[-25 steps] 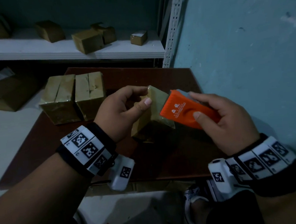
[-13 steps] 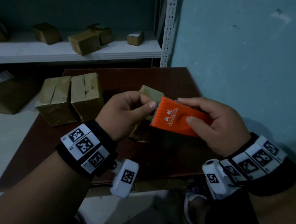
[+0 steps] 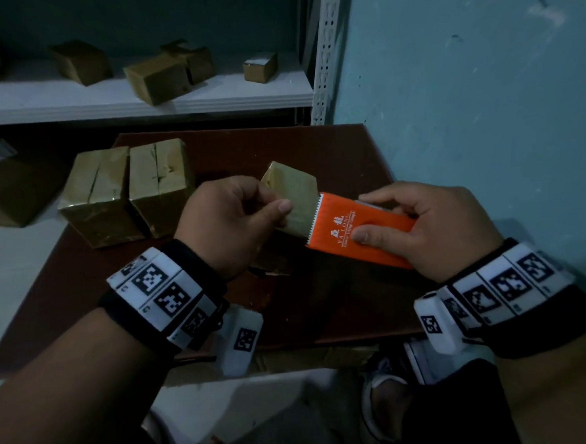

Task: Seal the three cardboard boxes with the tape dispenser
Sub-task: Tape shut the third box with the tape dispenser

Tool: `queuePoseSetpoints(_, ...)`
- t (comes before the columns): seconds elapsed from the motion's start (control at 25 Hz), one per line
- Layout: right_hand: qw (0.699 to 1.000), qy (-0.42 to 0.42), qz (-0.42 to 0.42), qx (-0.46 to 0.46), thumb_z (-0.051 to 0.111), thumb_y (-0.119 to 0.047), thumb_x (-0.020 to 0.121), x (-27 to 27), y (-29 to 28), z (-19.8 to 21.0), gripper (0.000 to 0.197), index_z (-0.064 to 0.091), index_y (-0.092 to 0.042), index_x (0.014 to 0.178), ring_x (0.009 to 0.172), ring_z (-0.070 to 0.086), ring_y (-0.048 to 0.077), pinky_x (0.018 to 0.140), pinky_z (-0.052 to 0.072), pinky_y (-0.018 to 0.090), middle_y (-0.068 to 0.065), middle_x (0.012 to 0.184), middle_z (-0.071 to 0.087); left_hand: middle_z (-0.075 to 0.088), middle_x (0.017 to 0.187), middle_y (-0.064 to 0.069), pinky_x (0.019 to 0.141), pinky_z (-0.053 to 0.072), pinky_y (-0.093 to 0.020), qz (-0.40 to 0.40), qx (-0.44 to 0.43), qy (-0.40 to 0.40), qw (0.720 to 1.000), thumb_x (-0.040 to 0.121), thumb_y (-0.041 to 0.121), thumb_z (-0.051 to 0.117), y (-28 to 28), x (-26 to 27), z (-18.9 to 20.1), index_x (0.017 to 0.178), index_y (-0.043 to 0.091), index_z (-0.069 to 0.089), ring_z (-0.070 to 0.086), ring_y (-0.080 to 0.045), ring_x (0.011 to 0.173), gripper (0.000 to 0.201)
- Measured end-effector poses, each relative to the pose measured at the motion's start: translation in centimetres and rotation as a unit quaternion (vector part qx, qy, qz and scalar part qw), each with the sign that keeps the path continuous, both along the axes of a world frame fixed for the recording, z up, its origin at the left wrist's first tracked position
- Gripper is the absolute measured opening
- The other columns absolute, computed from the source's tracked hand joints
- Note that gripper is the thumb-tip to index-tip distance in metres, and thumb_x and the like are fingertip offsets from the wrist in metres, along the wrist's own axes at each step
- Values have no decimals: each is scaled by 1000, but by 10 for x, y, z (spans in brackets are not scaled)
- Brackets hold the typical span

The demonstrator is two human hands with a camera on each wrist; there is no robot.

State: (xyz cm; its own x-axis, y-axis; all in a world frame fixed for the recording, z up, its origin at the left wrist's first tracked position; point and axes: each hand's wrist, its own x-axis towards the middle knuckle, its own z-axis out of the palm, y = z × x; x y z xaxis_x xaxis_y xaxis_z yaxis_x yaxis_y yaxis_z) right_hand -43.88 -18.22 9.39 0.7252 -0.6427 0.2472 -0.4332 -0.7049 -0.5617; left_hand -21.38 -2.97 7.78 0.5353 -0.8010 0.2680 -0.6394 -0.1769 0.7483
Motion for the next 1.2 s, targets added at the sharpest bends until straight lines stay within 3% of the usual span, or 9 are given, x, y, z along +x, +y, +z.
queuePoseSetpoints(0.12,999,40,-18,28,71,-79,61,-11,-7,1,63,76,-43,112,77,66,-5,68,46,16,-18,80,70,74,82,14,66,50,-19,18,14,7,1000,90,37,76,9,10,-3,79,32,73,68,0,78,13)
queuePoseSetpoints(0.24,993,97,-22,56,73,-80,55,-13,-12,-4,63,73,-43,106,67,65,-2,63,46,25,-17,69,67,71,82,18,61,45,-10,1,55,-9,998,89,38,77,12,8,-9,79,39,68,66,6,77,13)
queuePoseSetpoints(0.36,991,114,-27,67,73,-81,51,-13,-16,-9,66,69,-42,104,65,65,-2,64,52,29,-22,73,68,68,82,21,59,44,-2,5,65,-23,998,88,38,78,10,5,-12,79,43,65,63,11,75,16)
queuePoseSetpoints(0.56,988,129,-38,72,81,-74,56,-15,-19,-12,59,68,-42,103,68,67,0,72,60,34,-13,74,71,65,81,22,58,42,0,6,61,-35,998,89,36,78,10,2,-15,79,45,63,59,19,77,20)
queuePoseSetpoints(0.68,986,143,-37,72,85,-67,62,-11,-22,-16,53,67,-41,104,72,67,1,72,58,32,-13,77,71,62,80,22,54,41,-6,19,81,-65,994,91,39,75,9,0,-18,83,41,65,59,10,72,13)
queuePoseSetpoints(0.76,985,155,-34,69,85,-68,64,-6,-23,-20,52,65,-40,104,74,67,1,71,56,30,-14,77,70,63,83,21,57,37,-8,26,89,-98,991,92,41,73,8,4,-21,91,36,72,58,7,75,5)
queuePoseSetpoints(1.0,986,154,-41,57,81,-72,69,9,-25,-38,51,62,-41,105,73,67,2,74,61,38,-13,78,69,70,83,5,65,56,-36,20,77,-185,980,92,50,62,5,14,-31,96,25,77,64,-14,76,29)
queuePoseSetpoints(1.2,990,129,-33,42,77,-77,69,21,-22,-45,54,62,-44,109,79,67,2,76,60,37,-15,86,70,64,69,6,55,48,-30,65,106,-235,964,91,52,67,7,21,-24,87,23,72,60,-16,63,30)
